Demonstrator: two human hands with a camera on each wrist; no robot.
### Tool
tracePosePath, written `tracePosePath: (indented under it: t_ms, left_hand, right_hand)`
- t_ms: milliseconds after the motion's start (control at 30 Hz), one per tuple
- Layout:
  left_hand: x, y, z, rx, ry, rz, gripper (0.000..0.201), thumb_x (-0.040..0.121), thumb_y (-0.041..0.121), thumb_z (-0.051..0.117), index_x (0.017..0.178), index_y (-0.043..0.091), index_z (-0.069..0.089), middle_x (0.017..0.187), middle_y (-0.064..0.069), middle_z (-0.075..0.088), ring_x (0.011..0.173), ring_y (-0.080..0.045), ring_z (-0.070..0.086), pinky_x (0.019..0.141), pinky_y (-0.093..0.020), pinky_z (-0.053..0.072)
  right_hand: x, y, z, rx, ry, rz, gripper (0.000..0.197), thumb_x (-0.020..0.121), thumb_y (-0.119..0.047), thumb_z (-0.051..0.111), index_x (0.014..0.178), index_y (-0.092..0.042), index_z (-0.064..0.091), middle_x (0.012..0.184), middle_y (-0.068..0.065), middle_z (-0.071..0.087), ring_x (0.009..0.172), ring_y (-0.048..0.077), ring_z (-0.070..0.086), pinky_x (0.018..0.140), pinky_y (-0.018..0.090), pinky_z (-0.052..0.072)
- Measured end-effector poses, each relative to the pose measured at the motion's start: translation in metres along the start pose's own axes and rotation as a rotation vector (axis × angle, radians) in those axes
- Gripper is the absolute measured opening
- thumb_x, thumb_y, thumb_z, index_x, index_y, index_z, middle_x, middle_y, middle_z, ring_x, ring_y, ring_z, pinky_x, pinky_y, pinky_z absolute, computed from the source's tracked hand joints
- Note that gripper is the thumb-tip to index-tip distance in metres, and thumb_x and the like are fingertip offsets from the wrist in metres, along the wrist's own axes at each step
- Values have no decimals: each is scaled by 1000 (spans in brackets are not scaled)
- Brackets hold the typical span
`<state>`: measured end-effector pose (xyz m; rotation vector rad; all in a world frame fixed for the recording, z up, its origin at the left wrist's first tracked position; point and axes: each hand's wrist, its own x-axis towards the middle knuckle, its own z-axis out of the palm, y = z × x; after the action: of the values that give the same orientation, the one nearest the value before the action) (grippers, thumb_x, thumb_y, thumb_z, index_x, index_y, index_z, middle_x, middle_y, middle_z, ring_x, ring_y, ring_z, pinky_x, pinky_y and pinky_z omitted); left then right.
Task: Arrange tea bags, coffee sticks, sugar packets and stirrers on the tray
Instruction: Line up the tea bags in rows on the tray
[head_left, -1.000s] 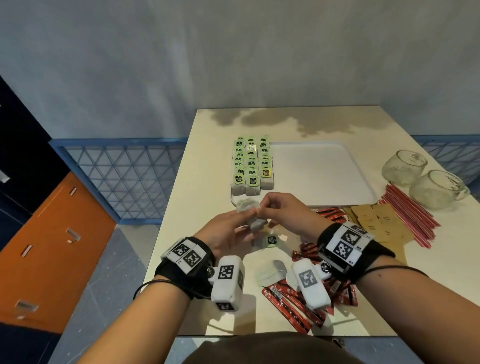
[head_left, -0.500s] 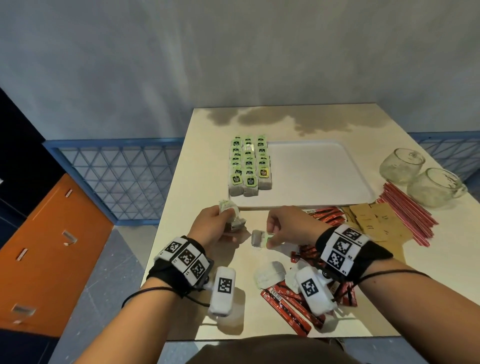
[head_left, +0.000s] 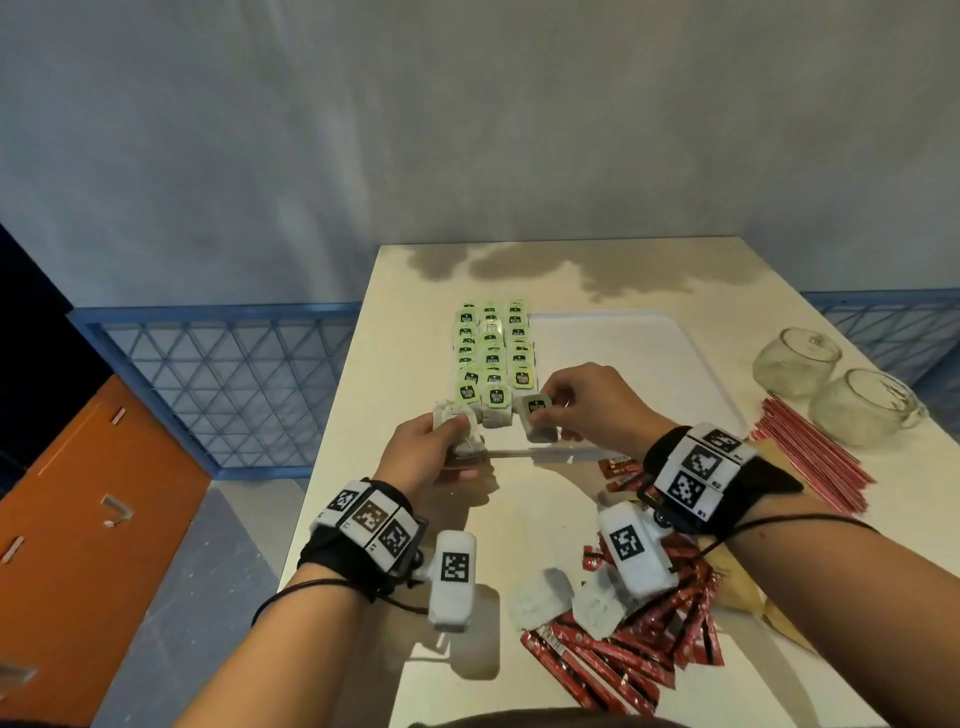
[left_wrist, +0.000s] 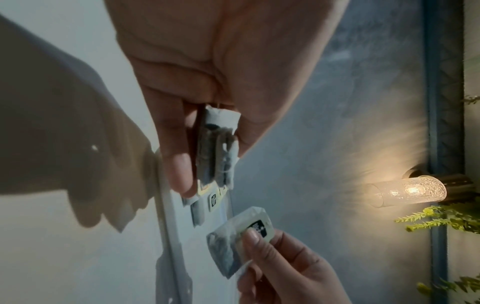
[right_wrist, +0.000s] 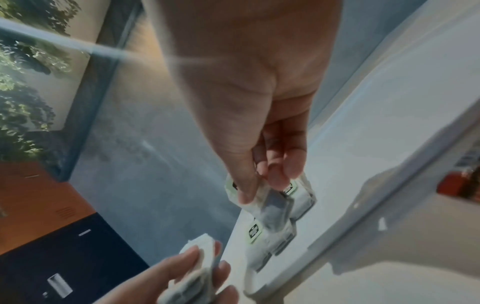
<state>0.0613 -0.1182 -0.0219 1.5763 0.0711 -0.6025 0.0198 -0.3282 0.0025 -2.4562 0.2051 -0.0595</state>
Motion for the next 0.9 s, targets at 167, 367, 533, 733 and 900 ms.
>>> tracePosePath:
  t_ms: [167,367,533,733,900]
  left_hand:
    - [18,10,2,-44,-17,-19,19,98,16,54,105,1,63,84,-16,72,69,-28,72,51,-28,56]
    - [32,6,-2,-130,-72,-93,27,98,19,56,115,-2,61,86,-19,72,73,-30,72,59,-33,60]
    - [35,1,-8,-120,-98,-130,25,96,18,54,110,-3,60,82,-26,69,78,-42,70,65,-51,60]
    - [37,4,-10,-168,-101,-145,15,93,2,45,90,1,60,85,-28,61,85,-37,52,79,-57,54]
    - [37,1,-9,-179,-87,-156,23,99,10,50,112,-7,59,94,-32,68,80,-36,64,79,-55,58]
  right_hand:
    - [23,18,3,98,-153,122,14,84,-14,77,82,-1,73,72,12,74,60,12,68,70,30,59]
    - [41,36,13,223,-113,247,16,85,-8,75,81,4,65,73,21,70,53,14,63,58,29,56]
    - [52,34,21,401,-26,316,19,79,2,78,90,9,63,70,20,65,46,15,60,47,25,53]
    - [66,32,28,436,27,298,28,76,3,80,98,4,63,66,18,64,39,10,58,42,19,47]
    - [66,33,33,386,52,272,36,73,-10,86,101,-6,63,74,6,64,54,17,62,51,19,51]
